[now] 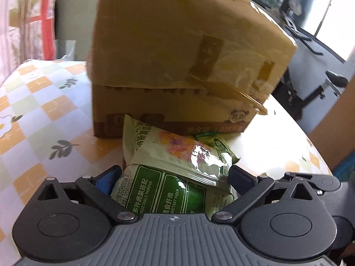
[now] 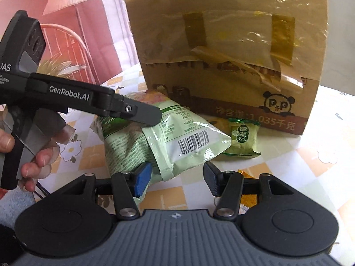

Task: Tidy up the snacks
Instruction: 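Grasp the green cracker bag with the left tool while the right tool grasps the square cracker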

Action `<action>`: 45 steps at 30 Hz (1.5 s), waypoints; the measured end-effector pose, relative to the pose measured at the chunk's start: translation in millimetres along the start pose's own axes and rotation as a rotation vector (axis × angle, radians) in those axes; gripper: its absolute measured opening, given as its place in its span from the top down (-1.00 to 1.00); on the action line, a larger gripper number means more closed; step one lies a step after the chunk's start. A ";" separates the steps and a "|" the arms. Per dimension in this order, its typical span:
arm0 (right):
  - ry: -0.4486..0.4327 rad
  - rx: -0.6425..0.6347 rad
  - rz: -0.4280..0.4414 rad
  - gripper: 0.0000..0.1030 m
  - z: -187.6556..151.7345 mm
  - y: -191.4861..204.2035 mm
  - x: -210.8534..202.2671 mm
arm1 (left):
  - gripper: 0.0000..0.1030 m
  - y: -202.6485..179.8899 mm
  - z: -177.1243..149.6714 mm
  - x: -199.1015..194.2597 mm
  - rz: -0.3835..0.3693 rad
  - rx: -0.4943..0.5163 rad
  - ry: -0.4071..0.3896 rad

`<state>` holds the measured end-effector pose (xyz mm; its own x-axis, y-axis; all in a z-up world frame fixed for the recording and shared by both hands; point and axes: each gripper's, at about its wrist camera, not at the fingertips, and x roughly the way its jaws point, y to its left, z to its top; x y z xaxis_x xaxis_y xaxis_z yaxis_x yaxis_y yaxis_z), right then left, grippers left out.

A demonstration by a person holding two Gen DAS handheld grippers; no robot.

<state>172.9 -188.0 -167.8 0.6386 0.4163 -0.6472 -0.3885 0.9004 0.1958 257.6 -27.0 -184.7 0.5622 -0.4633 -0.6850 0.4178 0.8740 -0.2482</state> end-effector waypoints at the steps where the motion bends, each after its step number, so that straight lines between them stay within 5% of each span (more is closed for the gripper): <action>1: 0.006 -0.005 -0.006 -0.08 -0.2 0.9 0.9 | -0.99 -0.9 -1.8 2.3 -0.004 0.015 0.000; 11: 0.028 -0.104 -0.026 -0.08 9.4 17.6 9.6 | -0.78 5.3 -24.7 -11.7 0.011 -0.047 -0.099; 16: 0.013 -0.131 -0.021 -0.07 2.4 28.9 9.9 | -0.72 10.7 -39.3 -26.2 0.077 -0.099 -0.131; 32: -0.059 -0.036 -0.108 -0.07 -26.9 32.2 -29.2 | -0.73 10.4 -70.7 -59.8 0.214 -0.166 -0.194; 42: -0.088 0.062 -0.321 -0.08 -62.7 21.6 -58.4 | -0.76 -3.0 -79.8 -63.0 0.283 -0.144 -0.190; 45: -0.082 0.106 -0.327 -0.08 -62.2 13.4 -57.3 | -0.77 -0.6 -81.7 -63.5 0.278 -0.147 -0.193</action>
<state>89.8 -207.7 -173.8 0.7708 0.1085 -0.6277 -0.0860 0.9941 0.0663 163.4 13.9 -197.0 0.7700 -0.2123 -0.6017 0.1310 0.9755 -0.1766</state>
